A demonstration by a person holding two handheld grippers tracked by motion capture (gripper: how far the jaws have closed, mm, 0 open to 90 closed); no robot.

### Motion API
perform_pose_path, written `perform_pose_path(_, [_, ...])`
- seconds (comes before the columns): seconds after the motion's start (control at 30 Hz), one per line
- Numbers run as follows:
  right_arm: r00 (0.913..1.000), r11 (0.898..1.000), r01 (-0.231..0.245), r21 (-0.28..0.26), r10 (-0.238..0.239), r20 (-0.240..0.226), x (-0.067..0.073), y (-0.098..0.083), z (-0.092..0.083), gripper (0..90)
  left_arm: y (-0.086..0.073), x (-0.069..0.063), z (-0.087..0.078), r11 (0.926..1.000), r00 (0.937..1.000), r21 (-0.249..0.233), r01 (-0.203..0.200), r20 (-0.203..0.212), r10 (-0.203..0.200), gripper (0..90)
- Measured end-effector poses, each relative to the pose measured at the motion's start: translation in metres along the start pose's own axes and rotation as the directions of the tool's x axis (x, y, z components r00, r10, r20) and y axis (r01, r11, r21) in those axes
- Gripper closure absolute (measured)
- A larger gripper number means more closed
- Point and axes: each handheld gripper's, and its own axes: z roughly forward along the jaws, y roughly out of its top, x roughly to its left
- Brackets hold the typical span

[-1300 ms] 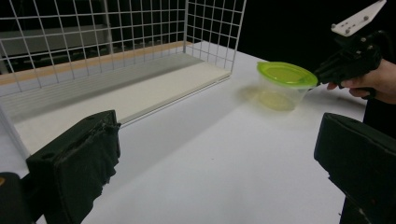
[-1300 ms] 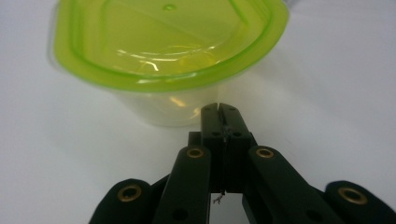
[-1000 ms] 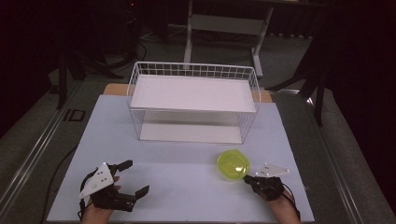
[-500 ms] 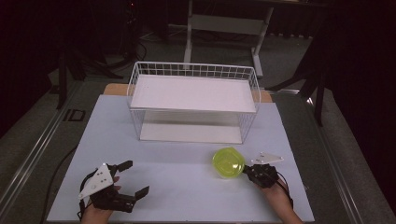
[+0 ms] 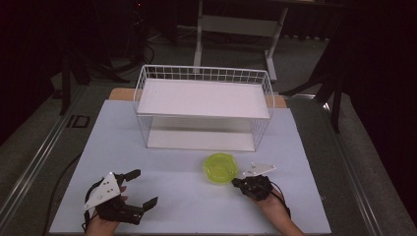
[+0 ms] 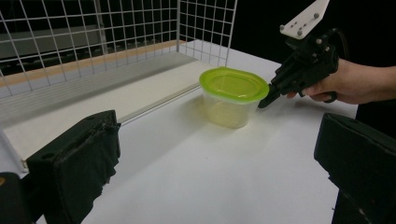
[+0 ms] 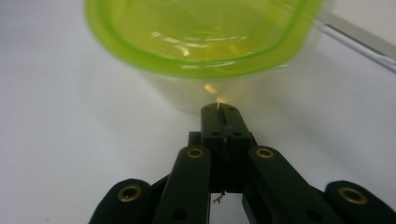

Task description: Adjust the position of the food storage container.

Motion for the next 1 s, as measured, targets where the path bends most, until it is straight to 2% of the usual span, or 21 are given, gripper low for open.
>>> perform_pose_path(0.07, [0.9996, 1.000, 0.026, 0.009, -0.026, -0.004, 0.004, 0.000, 0.002, 90.0, 0.000, -0.001, 0.000, 1.0000, 1.0000, 0.000, -0.005, 0.003, 0.005, 1.2])
perform_pose_path(0.13, [0.9994, 1.000, 0.030, 0.007, -0.030, 0.017, 0.002, 0.000, -0.001, 90.0, 0.000, -0.001, 0.000, 1.0000, 1.0000, -0.002, -0.003, 0.005, 0.003, 1.2])
perform_pose_path(0.2, [0.9984, 1.000, 0.013, -0.002, -0.013, 0.056, -0.006, 0.001, -0.005, 90.0, 0.000, -0.001, 0.000, 1.0000, 1.0000, -0.003, -0.001, 0.004, 0.001, 1.3])
perform_pose_path(0.23, [0.9965, 1.000, -0.001, -0.012, 0.002, 0.083, -0.016, 0.004, -0.008, 90.0, 0.000, -0.001, 0.000, 1.0000, 1.0000, -0.002, -0.002, 0.004, 0.002, 1.2])
perform_pose_path(0.3, [0.9955, 1.000, -0.004, -0.016, 0.005, 0.094, -0.019, 0.005, -0.008, 90.0, 0.000, -0.001, 0.001, 1.0000, 1.0000, -0.001, -0.002, 0.004, 0.002, 1.2])
perform_pose_path(0.37, [0.9929, 0.999, -0.029, -0.024, 0.032, 0.115, -0.027, 0.008, -0.005, 90.0, 0.000, -0.001, 0.001, 1.0000, 1.0000, 0.003, -0.001, 0.003, 0.001, 1.2])
perform_pose_path(0.47, [0.9921, 0.999, -0.048, -0.015, 0.049, 0.115, -0.033, 0.011, 0.003, 90.0, 0.000, -0.001, 0.002, 1.0000, 1.0000, 0.005, 0.003, 0.003, -0.003, 1.2])
perform_pose_path(0.67, [0.9955, 0.997, -0.078, 0.013, 0.077, 0.056, -0.028, 0.010, 0.011, 90.0, -0.001, 0.001, 0.002, 0.9998, 0.9999, 0.009, 0.017, 0.005, -0.017, 1.2])
perform_pose_path(1.0, [0.9986, 0.998, -0.053, 0.014, 0.053, -0.008, -0.003, 0.019, 0.018, 90.0, -0.001, 0.001, 0.005, 0.9996, 0.9999, 0.025, 0.013, 0.006, -0.013, 1.3])
